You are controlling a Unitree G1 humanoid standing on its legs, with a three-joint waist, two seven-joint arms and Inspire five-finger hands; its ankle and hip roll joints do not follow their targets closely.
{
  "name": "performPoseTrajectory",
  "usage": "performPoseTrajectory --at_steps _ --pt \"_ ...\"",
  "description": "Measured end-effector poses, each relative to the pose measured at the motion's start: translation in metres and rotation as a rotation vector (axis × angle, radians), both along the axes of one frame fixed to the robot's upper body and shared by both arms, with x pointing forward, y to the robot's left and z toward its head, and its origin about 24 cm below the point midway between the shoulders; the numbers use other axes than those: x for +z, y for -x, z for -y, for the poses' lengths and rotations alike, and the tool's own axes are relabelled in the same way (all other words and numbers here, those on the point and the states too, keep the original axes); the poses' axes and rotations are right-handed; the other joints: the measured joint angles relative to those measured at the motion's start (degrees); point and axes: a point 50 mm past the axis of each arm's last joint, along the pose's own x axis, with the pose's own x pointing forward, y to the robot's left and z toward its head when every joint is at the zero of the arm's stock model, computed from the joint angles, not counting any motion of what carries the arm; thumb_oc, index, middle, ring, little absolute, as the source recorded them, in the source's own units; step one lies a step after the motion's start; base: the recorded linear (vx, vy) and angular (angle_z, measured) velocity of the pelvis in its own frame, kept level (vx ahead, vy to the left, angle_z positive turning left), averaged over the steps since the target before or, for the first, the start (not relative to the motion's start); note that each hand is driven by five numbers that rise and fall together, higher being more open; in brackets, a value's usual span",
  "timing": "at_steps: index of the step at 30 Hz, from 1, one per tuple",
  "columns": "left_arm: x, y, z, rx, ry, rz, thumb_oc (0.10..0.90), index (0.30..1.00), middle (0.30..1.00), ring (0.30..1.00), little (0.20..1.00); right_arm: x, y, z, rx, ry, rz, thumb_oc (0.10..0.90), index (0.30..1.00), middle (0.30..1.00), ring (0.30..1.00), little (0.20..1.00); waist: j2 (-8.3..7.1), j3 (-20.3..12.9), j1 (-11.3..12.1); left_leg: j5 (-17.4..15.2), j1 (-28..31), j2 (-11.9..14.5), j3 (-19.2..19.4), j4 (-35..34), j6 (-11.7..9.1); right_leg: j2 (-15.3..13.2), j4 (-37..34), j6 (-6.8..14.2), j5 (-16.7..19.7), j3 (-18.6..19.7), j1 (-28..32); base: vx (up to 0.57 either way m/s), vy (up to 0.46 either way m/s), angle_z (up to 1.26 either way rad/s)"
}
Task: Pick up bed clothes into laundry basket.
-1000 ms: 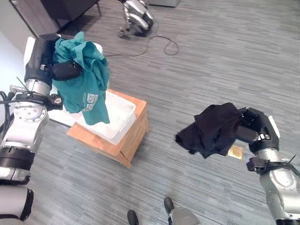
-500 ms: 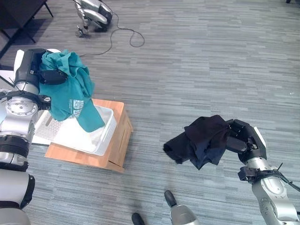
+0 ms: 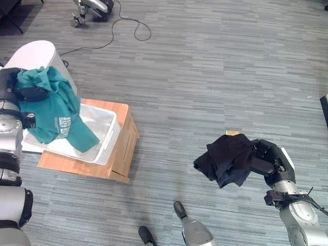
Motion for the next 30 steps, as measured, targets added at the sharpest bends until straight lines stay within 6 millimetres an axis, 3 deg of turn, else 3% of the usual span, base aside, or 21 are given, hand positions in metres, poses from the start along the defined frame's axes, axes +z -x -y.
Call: performPoseTrajectory --at_steps 8,14,20,24,30 --pt "-0.022 0.020 -0.024 0.129 0.083 -0.078 0.400 0.300 0.300 0.300 0.300 -0.001 -0.002 -0.003 0.023 -0.007 -0.012 0.400 0.300 0.300 0.300 0.300 -0.67 1.08 -1.34 -3.42 -3.62 1.46 3.54 0.00 0.22 1.69 -2.04 0.53 3.21 1.63 -4.08 0.03 0.028 -0.14" --pt "-0.024 0.018 -0.022 0.120 0.092 -0.080 0.400 0.300 0.300 0.300 0.300 -0.001 -0.003 -0.003 0.025 -0.009 -0.017 0.400 0.300 0.300 0.300 0.300 -1.07 1.52 -3.33 -4.54 -5.96 1.18 5.79 -0.02 0.24 1.62 -2.72 0.88 4.59 3.56 -7.45 0.03 -0.002 -0.22" --pt "0.003 0.002 -0.008 0.053 0.081 0.005 0.400 0.300 0.300 0.300 0.300 -0.002 -0.003 -0.004 0.029 -0.027 -0.022 0.400 0.300 0.300 0.300 0.300 -0.49 2.45 -4.04 -4.46 -5.97 1.57 6.05 -0.01 0.17 2.37 -2.71 0.16 5.17 4.63 -7.95 0.05 -0.017 -0.11" --pt "0.040 -0.009 0.003 0.010 0.047 0.093 0.400 0.300 0.300 0.300 0.300 -0.001 -0.005 -0.006 0.054 -0.030 -0.023 0.400 0.300 0.300 0.300 0.300 -0.42 2.50 -3.86 -4.37 -5.83 1.53 6.18 0.00 0.07 2.35 -2.69 0.10 5.21 4.74 -7.92 0.04 -0.011 -0.03" --pt "0.041 -0.006 -0.001 0.017 0.091 0.124 0.400 0.300 0.300 0.300 0.300 -0.002 -0.005 -0.006 0.061 -0.031 -0.024 0.400 0.300 0.300 0.300 0.300 -0.45 2.55 -3.66 -4.38 -6.05 1.52 6.16 -0.01 0.06 2.33 -2.70 0.08 5.24 4.68 -8.13 -0.04 0.003 0.01"
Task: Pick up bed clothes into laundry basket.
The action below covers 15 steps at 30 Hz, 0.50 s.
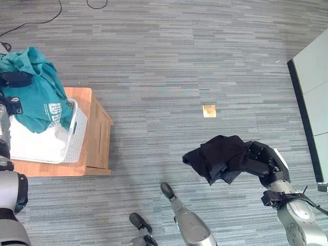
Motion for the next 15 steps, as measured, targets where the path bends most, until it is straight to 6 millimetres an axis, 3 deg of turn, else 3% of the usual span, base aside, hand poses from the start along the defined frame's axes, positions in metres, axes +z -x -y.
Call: performPoseTrajectory --at_steps 15 --pt "-0.017 0.012 -0.015 0.068 0.081 -0.007 0.400 0.300 0.300 0.300 0.300 0.003 -0.002 0.001 0.013 0.012 0.006 0.400 0.300 0.300 0.300 0.300 -0.59 2.92 1.30 0.02 -3.60 0.29 -0.57 0.01 0.00 0.14 0.01 -0.30 0.64 -0.99 -3.16 -0.02 -0.004 0.03"
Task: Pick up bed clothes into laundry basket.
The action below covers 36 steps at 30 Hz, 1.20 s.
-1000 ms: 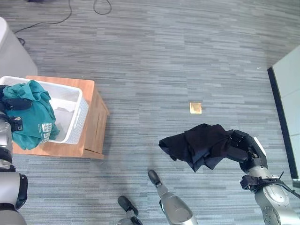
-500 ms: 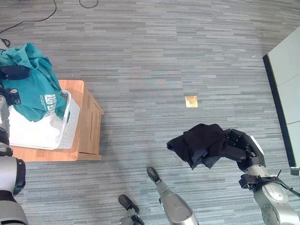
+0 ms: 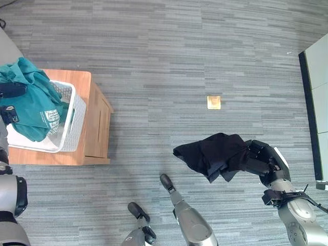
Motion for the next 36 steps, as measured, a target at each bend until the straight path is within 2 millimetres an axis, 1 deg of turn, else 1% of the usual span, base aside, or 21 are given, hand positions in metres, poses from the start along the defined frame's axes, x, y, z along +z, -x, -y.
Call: performPoseTrajectory --at_steps 1,3,8,15,20,22,23,24,26,28,31,34,36 --pt "0.000 0.000 0.000 0.001 0.004 0.005 0.400 0.300 0.300 0.300 0.300 0.000 0.000 0.000 0.001 0.000 0.001 0.400 0.300 0.300 0.300 0.300 -0.32 0.17 0.09 0.00 0.00 0.03 0.01 0.00 0.00 0.02 0.00 0.00 0.00 -0.04 0.00 0.00 0.000 0.00" --pt "0.001 0.001 -0.001 0.001 0.019 0.020 0.800 0.900 0.900 0.900 0.900 0.001 0.000 0.000 0.001 0.000 0.004 0.400 0.300 0.300 0.300 0.300 -0.89 0.49 0.23 0.00 0.00 0.03 0.05 0.00 0.00 0.04 0.00 0.00 0.00 -0.04 -0.04 0.00 0.000 0.00" --pt "0.001 0.000 -0.001 -0.003 0.039 0.034 0.800 0.900 0.900 0.900 0.900 0.001 -0.001 0.000 0.001 0.001 0.005 0.400 0.300 0.300 0.300 0.300 -1.77 0.96 0.20 0.00 0.01 0.03 0.04 0.00 0.00 0.04 0.00 -0.01 0.00 -0.03 -0.05 0.00 0.000 0.00" --pt "0.003 -0.001 0.001 -0.009 0.035 0.041 0.800 0.900 0.900 0.900 0.900 0.001 -0.002 -0.001 0.009 -0.001 0.001 0.400 0.300 0.300 0.300 0.300 -1.77 0.96 0.28 0.02 0.48 0.03 0.04 0.01 -0.02 0.03 0.00 -0.02 0.01 -0.04 0.39 0.00 0.000 0.00" --pt "0.005 -0.001 0.002 -0.014 0.034 0.050 0.800 0.900 0.900 0.900 0.900 0.006 -0.006 -0.001 0.031 0.008 0.011 0.400 0.300 0.300 0.300 0.300 -1.70 1.00 0.57 0.06 2.20 0.02 -0.03 0.00 -0.07 -0.02 0.01 -0.03 0.00 -0.08 2.13 0.00 0.000 0.00" --pt "0.009 -0.002 0.004 -0.029 0.073 0.102 0.800 0.900 0.900 0.900 0.900 0.011 -0.009 0.000 0.042 0.028 0.019 0.400 0.300 0.300 0.300 0.300 -1.66 1.02 0.89 0.17 2.80 0.06 -0.20 0.00 -0.19 -0.07 0.00 -0.04 -0.01 -0.39 2.86 0.01 -0.040 0.07" --pt "0.013 -0.005 0.008 -0.053 0.128 0.172 0.800 0.900 0.900 0.900 0.900 0.013 -0.010 0.001 0.044 0.040 0.025 0.400 0.300 0.300 0.300 0.300 -1.62 1.04 1.29 0.27 3.04 0.11 -0.83 0.00 -0.17 -0.07 0.00 -0.04 -0.01 -0.68 3.26 0.01 -0.036 0.13" --pt "0.015 -0.008 0.012 -0.070 0.148 0.206 0.800 0.900 0.900 0.900 0.900 0.014 -0.011 0.002 0.044 0.045 0.023 0.400 0.300 0.300 0.300 0.300 -1.62 1.04 1.47 0.37 3.21 0.14 -1.17 0.00 -0.15 -0.07 0.00 -0.04 -0.01 -0.93 3.55 0.00 -0.017 0.18" --pt "0.020 -0.009 0.015 -0.090 0.155 0.239 0.800 0.900 0.900 0.900 0.900 0.015 -0.011 0.002 0.047 0.053 0.023 0.400 0.300 0.300 0.300 0.300 -1.57 1.07 1.52 0.46 3.60 0.22 -1.66 0.00 -0.14 -0.06 -0.01 -0.05 -0.02 -1.46 4.10 -0.02 -0.020 0.13" --pt "0.024 -0.012 0.020 -0.103 0.183 0.290 0.800 0.900 0.900 0.900 0.900 0.021 -0.015 0.005 0.055 0.085 0.030 0.400 0.300 0.300 0.300 0.300 -1.21 1.16 2.15 0.49 4.03 0.25 -2.25 0.00 -0.11 -0.14 -0.01 -0.05 -0.02 -1.99 4.76 -0.03 -0.041 0.12" --pt "0.034 -0.014 0.028 -0.139 0.185 0.360 0.800 0.900 0.900 0.900 0.900 0.025 -0.018 0.006 0.050 0.093 0.044 0.400 0.300 0.300 0.300 0.300 -1.19 1.15 2.96 0.73 4.58 0.33 -2.93 0.00 0.00 -0.14 -0.01 -0.07 -0.01 -2.55 5.63 -0.04 -0.026 0.10" --pt "0.035 -0.015 0.034 -0.166 0.206 0.415 0.800 0.900 0.900 0.900 0.900 0.027 -0.019 0.006 0.049 0.094 0.052 0.400 0.300 0.300 0.300 0.300 -0.97 1.04 3.63 0.79 5.11 0.36 -3.21 0.01 0.02 -0.16 -0.01 -0.08 -0.01 -2.86 6.32 -0.05 -0.028 0.07" --pt "0.037 -0.014 0.044 -0.220 0.190 0.469 0.800 0.900 0.900 0.900 0.900 0.028 -0.020 0.006 0.048 0.107 0.056 0.400 0.300 0.300 0.300 0.300 -0.86 0.98 4.33 0.95 5.18 0.39 -4.24 0.00 0.22 -0.26 0.00 -0.10 -0.03 -3.81 6.87 -0.03 -0.017 0.17"
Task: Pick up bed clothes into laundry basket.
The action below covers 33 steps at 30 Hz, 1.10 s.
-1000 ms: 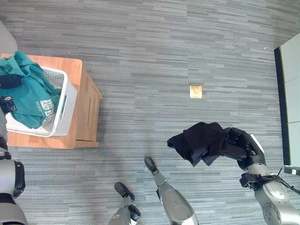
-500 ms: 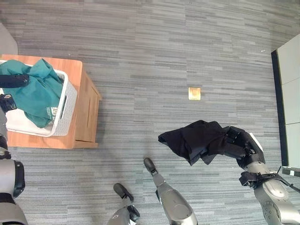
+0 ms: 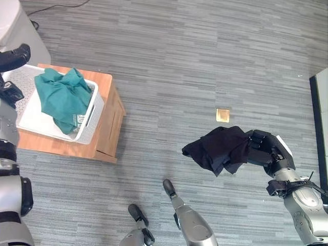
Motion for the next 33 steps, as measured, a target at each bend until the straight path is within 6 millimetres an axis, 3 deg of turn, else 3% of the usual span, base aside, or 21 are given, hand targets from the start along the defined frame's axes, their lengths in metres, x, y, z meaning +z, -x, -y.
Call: performPoseTrajectory --at_steps 4,9,10,11,12,13,15,18,19,22,24,25,26,27,28,29,30,31,32,33 --pt "-0.016 0.004 0.013 -0.048 0.024 0.065 0.800 0.900 0.900 0.900 0.900 0.003 -0.001 0.007 -0.018 0.033 -0.002 0.400 0.300 0.300 0.300 0.300 0.08 -0.06 0.97 0.06 0.92 0.12 -0.81 0.00 -0.03 0.02 -0.01 -0.13 -0.12 -0.58 1.18 -0.05 -0.013 0.10" --pt "-0.063 0.029 0.046 -0.135 0.068 0.148 0.800 0.900 0.900 0.900 0.900 0.042 -0.007 0.037 -0.068 0.277 0.028 0.400 0.300 0.300 0.300 0.300 0.65 -0.44 3.08 0.08 1.72 0.15 -2.05 -0.01 0.01 -0.12 -0.03 -0.24 -0.40 -1.62 2.51 -0.02 -0.006 0.09" --pt "-0.096 0.040 0.058 -0.164 0.104 0.097 0.800 0.900 0.900 0.900 0.900 0.064 -0.019 0.051 -0.120 0.365 0.056 0.400 0.300 0.300 0.300 0.300 0.82 -0.57 4.57 -0.08 2.89 0.11 -2.11 -0.02 0.17 -0.16 -0.02 -0.51 -0.74 -1.70 3.67 0.00 0.000 0.00" --pt "-0.109 0.044 0.065 -0.178 0.145 0.096 0.800 0.900 0.900 0.900 0.900 0.072 -0.024 0.059 -0.145 0.404 0.056 0.400 0.300 0.300 0.300 0.300 1.26 -0.83 4.77 -0.14 3.28 0.08 -2.10 -0.02 0.20 -0.17 -0.05 -0.49 -0.82 -1.63 4.02 -0.02 -0.011 0.10" --pt "-0.144 0.054 0.079 -0.212 0.206 0.023 0.800 0.900 0.900 0.900 0.900 0.093 -0.031 0.072 -0.209 0.462 0.084 0.400 0.300 0.300 0.300 0.300 1.90 -1.84 6.52 -0.24 3.48 0.02 -2.82 -0.10 0.35 -0.35 -0.03 -0.50 -1.31 -2.33 4.57 -0.02 -0.008 0.11" --pt "-0.161 0.061 0.084 -0.220 0.253 -0.005 0.800 0.900 0.900 0.900 0.900 0.104 -0.035 0.075 -0.229 0.488 0.100 0.400 0.300 0.300 0.300 0.300 2.01 -1.98 7.31 -0.39 3.85 -0.03 -2.92 -0.28 0.45 -0.35 -0.02 -0.20 -1.66 -2.35 4.92 -0.05 -0.003 0.15" --pt "-0.215 0.083 0.108 -0.262 0.441 -0.118 0.800 0.900 0.900 0.900 0.900 0.144 -0.050 0.082 -0.270 0.594 0.138 0.400 0.300 0.300 0.300 0.300 2.72 -2.49 9.30 -0.27 4.92 -0.32 -4.52 0.00 0.53 -0.57 0.00 0.01 -1.87 -3.17 6.30 -0.10 0.035 0.22" --pt "-0.261 0.107 0.121 -0.287 0.613 -0.239 0.800 0.900 0.900 0.900 0.900 0.187 -0.070 0.065 -0.279 0.652 0.254 0.400 0.300 0.300 0.300 0.300 3.05 -2.67 11.67 0.03 5.06 -0.72 -6.27 0.02 1.07 -1.02 1.61 0.59 -2.73 -4.68 6.52 -0.07 0.015 0.35" --pt "-0.274 0.111 0.123 -0.277 0.679 -0.272 0.800 0.900 0.900 0.900 0.900 0.198 -0.079 0.054 -0.263 0.683 0.286 0.400 0.300 0.300 0.300 0.300 3.63 -2.72 11.95 0.41 4.89 -0.80 -9.01 -0.01 1.55 -1.40 4.98 0.95 -4.51 -6.63 6.04 -0.04 -0.021 0.89" --pt "-0.285 0.114 0.135 -0.327 0.721 -0.320 0.800 0.900 0.900 0.900 0.900 0.205 -0.084 0.047 -0.258 0.704 0.314 0.400 0.300 0.300 0.300 0.300 3.91 -3.45 14.36 -0.07 5.67 -2.83 -14.59 0.19 2.99 -3.77 20.17 2.06 -14.28 -7.85 2.70 0.03 -0.069 1.00" --pt "-0.285 0.115 0.135 -0.335 0.728 -0.313 0.800 0.900 0.900 0.900 0.900 0.212 -0.090 0.033 -0.222 0.716 0.350 0.400 0.300 0.300 0.300 0.300 4.57 -5.15 15.52 -0.17 4.37 -4.11 -17.32 -0.05 2.99 -4.90 22.93 1.65 -16.88 -7.55 0.97 0.10 -0.143 0.78" --pt "-0.282 0.113 0.132 -0.337 0.720 -0.302 0.800 0.900 0.900 0.900 0.900 0.216 -0.096 0.021 -0.189 0.713 0.382 0.400 0.300 0.300 0.300 0.300 5.76 -5.68 16.47 0.50 3.45 -4.38 -20.61 0.08 3.76 -4.32 24.86 1.13 -17.13 -5.75 0.29 0.13 -0.190 1.03" --pt "-0.277 0.109 0.129 -0.345 0.704 -0.292 0.800 0.900 0.900 0.900 0.900 0.218 -0.101 0.013 -0.165 0.731 0.385 0.400 0.300 0.300 0.300 0.300 6.51 -5.86 15.97 1.07 2.76 -4.33 -23.53 0.12 4.05 -2.98 25.53 1.61 -18.66 -1.38 -0.22 0.07 -0.102 1.01" --pt "-0.272 0.105 0.127 -0.353 0.697 -0.276 0.800 0.900 0.900 0.900 0.900 0.219 -0.102 0.010 -0.157 0.746 0.385 0.400 0.300 0.300 0.300 0.300 6.79 -5.80 15.68 1.19 2.34 -4.10 -24.63 0.12 4.13 -2.19 25.98 1.78 -19.41 1.08 -0.61 0.07 -0.122 1.23" --pt "-0.262 0.096 0.124 -0.362 0.672 -0.240 0.800 0.900 0.900 0.900 0.900 0.216 -0.106 0.006 -0.141 0.762 0.373 0.400 0.300 0.300 0.300 0.300 7.17 -5.77 16.06 1.44 1.78 -3.30 -27.80 0.18 4.31 0.34 24.95 2.17 -20.14 5.64 -1.13 0.06 -0.229 1.21" --pt "-0.255 0.090 0.122 -0.371 0.654 -0.219 0.800 0.900 0.900 0.900 0.900 0.214 -0.112 0.002 -0.128 0.774 0.354 0.400 0.300 0.300 0.300 0.300 7.05 -5.73 16.34 1.97 1.81 -2.89 -30.01 0.21 3.70 1.21 22.35 2.39 -19.05 7.77 -1.17 0.10 -0.304 1.50" --pt "-0.254 0.086 0.124 -0.379 0.652 -0.211 0.800 0.900 0.900 0.900 0.900 0.213 -0.122 -0.005 -0.127 0.786 0.331 0.400 0.300 0.300 0.300 0.300 7.25 -5.81 16.22 2.46 1.91 -2.82 -33.57 0.55 3.00 2.10 21.85 1.27 -16.08 6.82 0.60 0.06 -0.239 1.16" --pt "-0.255 0.084 0.128 -0.383 0.665 -0.207 0.800 0.900 0.900 0.900 0.900 0.214 -0.127 -0.008 -0.133 0.788 0.318 0.400 0.300 0.300 0.300 0.300 7.50 -6.04 15.78 2.81 1.95 -2.74 -33.97 0.61 2.93 1.72 21.31 0.68 -15.74 5.38 1.11 0.08 -0.184 0.99" --pt "-0.258 0.084 0.136 -0.400 0.683 -0.201 0.800 0.900 0.900 0.900 0.900 0.216 -0.138 -0.018 -0.142 0.775 0.314 0.400 0.300 0.300 0.300 0.300 7.71 -6.22 16.49 4.38 1.99 -2.25 -33.65 0.73 4.19 1.64 20.71 -0.30 -15.07 3.45 2.24 0.09 -0.195 0.63" --pt "-0.261 0.083 0.144 -0.422 0.695 -0.207 0.800 0.900 0.900 0.900 0.900 0.219 -0.142 -0.027 -0.131 0.788 0.321 0.400 0.300 0.300 0.300 0.300 7.74 -6.23 17.04 5.58 1.77 -2.01 -33.37 1.11 3.90 2.24 21.13 -0.97 -15.62 2.28 2.75 0.14 -0.352 0.68"
